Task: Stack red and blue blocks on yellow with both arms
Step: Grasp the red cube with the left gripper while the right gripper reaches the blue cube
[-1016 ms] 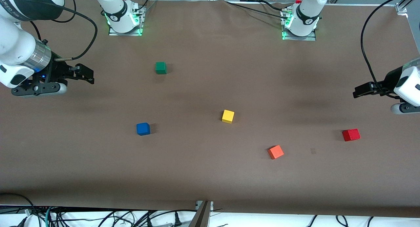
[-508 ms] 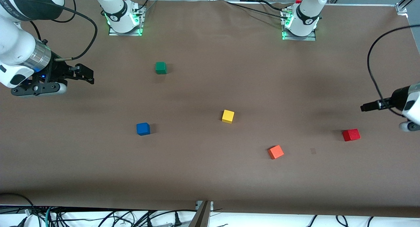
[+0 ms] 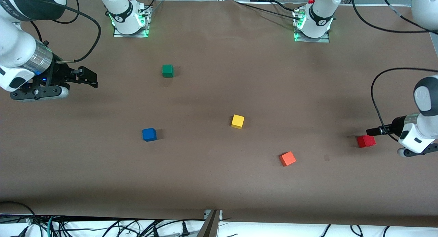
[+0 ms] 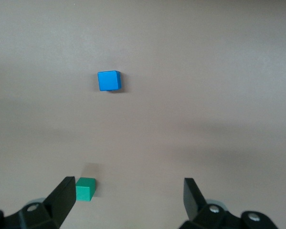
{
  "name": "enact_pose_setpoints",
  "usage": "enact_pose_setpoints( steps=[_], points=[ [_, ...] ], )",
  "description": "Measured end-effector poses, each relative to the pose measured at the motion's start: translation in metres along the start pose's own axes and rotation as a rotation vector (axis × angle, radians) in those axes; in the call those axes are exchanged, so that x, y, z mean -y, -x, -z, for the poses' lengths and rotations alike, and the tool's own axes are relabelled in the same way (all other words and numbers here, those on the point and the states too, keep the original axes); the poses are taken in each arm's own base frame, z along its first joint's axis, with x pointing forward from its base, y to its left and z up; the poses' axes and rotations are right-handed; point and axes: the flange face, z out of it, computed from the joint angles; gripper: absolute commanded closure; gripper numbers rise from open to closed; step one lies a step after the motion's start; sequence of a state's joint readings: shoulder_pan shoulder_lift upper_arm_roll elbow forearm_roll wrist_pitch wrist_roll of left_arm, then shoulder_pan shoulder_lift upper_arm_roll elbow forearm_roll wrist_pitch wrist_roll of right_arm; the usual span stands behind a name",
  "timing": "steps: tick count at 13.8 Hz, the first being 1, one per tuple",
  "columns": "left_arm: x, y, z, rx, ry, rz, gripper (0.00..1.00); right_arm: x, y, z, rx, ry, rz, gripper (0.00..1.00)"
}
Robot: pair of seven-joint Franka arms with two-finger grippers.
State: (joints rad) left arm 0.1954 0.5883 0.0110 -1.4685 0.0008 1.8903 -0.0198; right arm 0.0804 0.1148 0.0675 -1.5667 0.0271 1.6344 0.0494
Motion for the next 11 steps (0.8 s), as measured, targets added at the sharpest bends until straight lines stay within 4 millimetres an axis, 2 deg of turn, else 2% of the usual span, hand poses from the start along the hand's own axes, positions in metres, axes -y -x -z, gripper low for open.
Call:
enact_pose_setpoints(
  steps=[3,6,7,10,11],
  points=[
    [0.036,-0.019,-0.052,-0.031,0.006,-0.021,0.00,0.000,-0.001,0.002,-0.008,0.006,0.001,0.01],
    [0.043,-0.027,-0.073,-0.059,0.007,-0.025,0.00,0.002,-0.005,0.009,-0.045,0.029,0.011,0.00],
    [0.042,-0.028,-0.078,-0.064,0.007,-0.027,0.00,0.003,-0.011,0.003,-0.058,0.027,0.013,0.01],
    [0.041,-0.029,-0.097,-0.069,0.008,-0.027,0.00,0.004,-0.034,-0.036,-0.031,0.023,0.016,0.00],
    [0.041,-0.029,-0.101,-0.070,0.008,-0.028,0.00,0.004,-0.038,-0.043,-0.024,0.022,0.020,0.00]
  ],
)
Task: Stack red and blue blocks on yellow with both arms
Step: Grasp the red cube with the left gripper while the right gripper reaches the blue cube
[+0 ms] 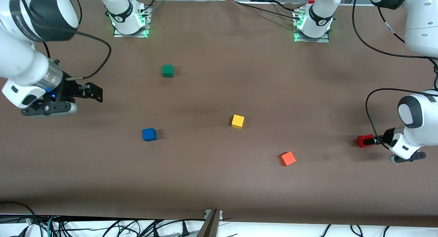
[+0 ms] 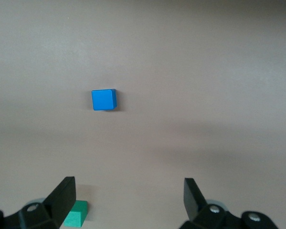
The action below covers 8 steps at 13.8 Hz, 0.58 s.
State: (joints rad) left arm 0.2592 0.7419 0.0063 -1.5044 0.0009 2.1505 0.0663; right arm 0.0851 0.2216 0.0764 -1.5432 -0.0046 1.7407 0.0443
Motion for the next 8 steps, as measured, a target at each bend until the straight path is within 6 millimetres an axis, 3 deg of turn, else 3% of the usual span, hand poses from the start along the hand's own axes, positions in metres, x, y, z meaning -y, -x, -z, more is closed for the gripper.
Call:
enact_pose_setpoints(
  steps=[2,3,6,7,8],
  points=[
    [-0.001,0.002,-0.007,-0.001,0.001,-0.001,0.00,0.003,-0.002,0.000,-0.003,0.000,0.017,0.00],
    [-0.002,0.003,-0.009,0.000,0.002,-0.002,0.05,0.008,-0.002,0.000,-0.003,0.001,0.026,0.00],
    [-0.004,0.004,-0.013,0.005,0.004,-0.027,0.68,0.015,-0.012,-0.029,0.029,0.001,0.037,0.00],
    [-0.004,0.005,-0.014,0.004,0.004,-0.044,0.85,0.015,-0.020,-0.053,0.045,-0.001,0.036,0.00],
    [-0.002,0.005,-0.014,0.003,0.004,-0.048,0.94,0.015,-0.030,-0.080,0.059,-0.005,0.034,0.00]
  ],
)
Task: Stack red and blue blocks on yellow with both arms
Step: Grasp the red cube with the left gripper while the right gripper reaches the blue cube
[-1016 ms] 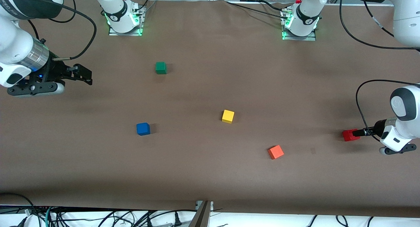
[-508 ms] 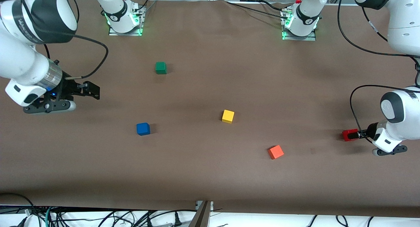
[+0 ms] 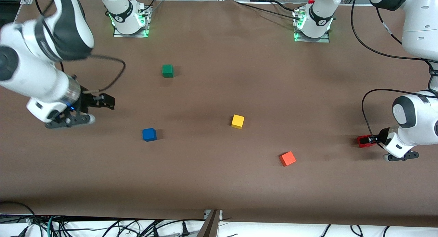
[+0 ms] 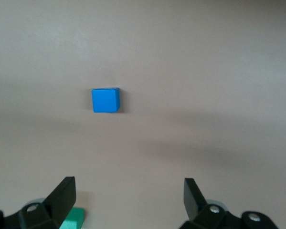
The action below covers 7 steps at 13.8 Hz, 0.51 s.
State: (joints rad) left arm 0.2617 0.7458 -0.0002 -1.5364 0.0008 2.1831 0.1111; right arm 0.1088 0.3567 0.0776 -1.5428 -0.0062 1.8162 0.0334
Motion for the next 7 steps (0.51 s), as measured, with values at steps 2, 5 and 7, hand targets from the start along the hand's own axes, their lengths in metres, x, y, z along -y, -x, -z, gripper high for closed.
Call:
enact_pose_setpoints(
  steps=[2,5,7],
  points=[
    [0.002,0.000,0.001,-0.005,0.005,0.003,0.98,0.003,-0.022,-0.052,0.002,-0.009,-0.003,0.00],
    [-0.011,-0.004,0.008,-0.024,0.023,-0.008,0.97,0.029,-0.040,-0.106,-0.010,-0.015,-0.020,0.00],
    [-0.048,-0.010,0.030,-0.045,0.057,-0.038,0.96,0.046,-0.046,-0.128,-0.025,-0.017,-0.014,0.00]
  ],
)
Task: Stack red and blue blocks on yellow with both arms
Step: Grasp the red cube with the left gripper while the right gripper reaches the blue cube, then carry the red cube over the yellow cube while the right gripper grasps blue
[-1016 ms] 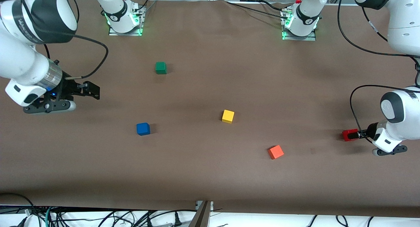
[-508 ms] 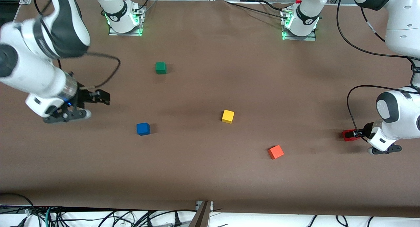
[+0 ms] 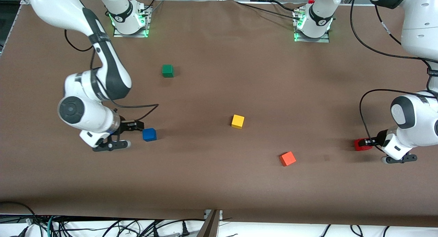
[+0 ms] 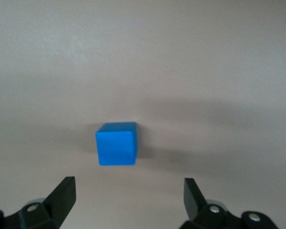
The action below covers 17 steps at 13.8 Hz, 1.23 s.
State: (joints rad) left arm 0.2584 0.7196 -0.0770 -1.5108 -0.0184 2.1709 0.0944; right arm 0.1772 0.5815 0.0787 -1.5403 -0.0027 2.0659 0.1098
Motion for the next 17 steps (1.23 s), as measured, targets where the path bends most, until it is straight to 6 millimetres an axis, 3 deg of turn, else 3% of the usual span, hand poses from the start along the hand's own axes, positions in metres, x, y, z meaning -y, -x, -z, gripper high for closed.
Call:
enact_pose_setpoints(
  steps=[2,5,8,12,14,17],
  points=[
    [-0.058,-0.004,0.023,0.005,0.038,-0.009,0.96,0.007,-0.003,-0.015,-0.004,-0.002,0.006,0.00],
    [-0.161,0.002,0.038,0.021,0.060,-0.052,0.93,0.007,-0.006,-0.037,-0.006,-0.004,0.005,0.00],
    [-0.267,0.024,0.043,0.020,0.056,-0.172,0.85,0.009,-0.010,-0.060,-0.022,-0.008,0.006,0.01],
    [-0.397,0.069,0.058,-0.001,0.056,-0.265,0.84,0.012,-0.011,-0.078,-0.032,-0.011,0.011,0.02],
    [-0.441,0.092,0.057,0.002,0.052,-0.290,0.84,0.013,-0.011,-0.080,-0.037,-0.012,0.012,0.02],
    [-0.477,0.117,0.041,0.007,-0.003,-0.370,0.84,0.013,-0.010,-0.084,-0.041,-0.013,0.012,0.02]
  ],
)
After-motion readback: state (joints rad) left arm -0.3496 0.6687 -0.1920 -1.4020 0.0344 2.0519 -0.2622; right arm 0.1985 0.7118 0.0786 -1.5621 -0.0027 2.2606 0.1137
